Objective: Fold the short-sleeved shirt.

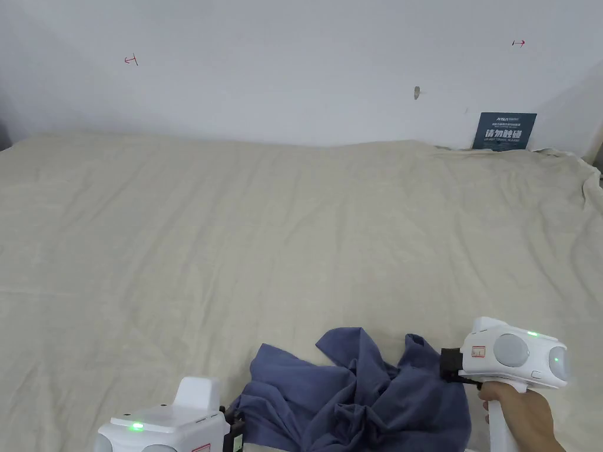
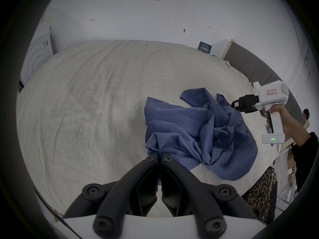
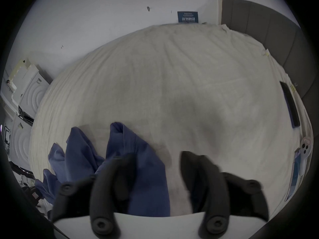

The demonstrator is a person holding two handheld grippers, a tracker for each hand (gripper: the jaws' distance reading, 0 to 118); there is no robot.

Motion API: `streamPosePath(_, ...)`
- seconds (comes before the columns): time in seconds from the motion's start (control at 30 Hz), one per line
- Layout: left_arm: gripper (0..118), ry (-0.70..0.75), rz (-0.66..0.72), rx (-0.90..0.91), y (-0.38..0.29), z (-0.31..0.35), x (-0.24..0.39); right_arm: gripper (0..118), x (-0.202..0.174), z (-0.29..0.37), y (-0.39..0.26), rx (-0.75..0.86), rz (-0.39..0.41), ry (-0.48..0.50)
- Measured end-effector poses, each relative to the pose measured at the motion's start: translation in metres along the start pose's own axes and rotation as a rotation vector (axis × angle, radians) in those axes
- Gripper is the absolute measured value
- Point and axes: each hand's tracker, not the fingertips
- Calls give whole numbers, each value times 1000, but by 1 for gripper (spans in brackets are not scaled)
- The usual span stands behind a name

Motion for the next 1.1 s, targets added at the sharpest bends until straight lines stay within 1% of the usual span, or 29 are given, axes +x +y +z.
streamPosePath(0.03,0,2,1,0,0,0,0,11,0,-2,-2,-8,6,9)
streamPosePath(0.07,0,1,2,1,-1,0,-1,3,-1,-1,-5,-10,22,25)
streamPosePath(0.23,0,-12,17,13,-3,3,-1,2,-6,31,-19,70,101,43)
streamPosePath(0.3,0,-20,30,23,-3,5,-1,2,-7,54,-23,118,114,56)
streamPosePath(0.37,0,-37,51,40,-3,9,-3,2,-3,77,-26,168,104,89)
streamPosePath(0.47,0,-61,84,66,1,17,-5,2,10,113,-25,253,62,134)
streamPosePath(0.6,0,-84,140,124,17,35,-14,2,20,169,-22,378,46,149)
streamPosePath(0.63,0,-89,156,144,23,41,-17,2,22,184,-20,408,36,147)
streamPosePath(0.7,0,-87,165,183,37,54,-23,2,30,209,-13,467,45,142)
streamPosePath(0.77,0,-61,154,229,55,69,-29,2,34,236,-5,523,55,116)
streamPosePath(0.9,0,-19,139,329,98,98,-41,2,41,277,18,617,53,116)
streamPosePath(1.1,0,39,139,441,176,139,-57,2,37,313,65,713,41,101)
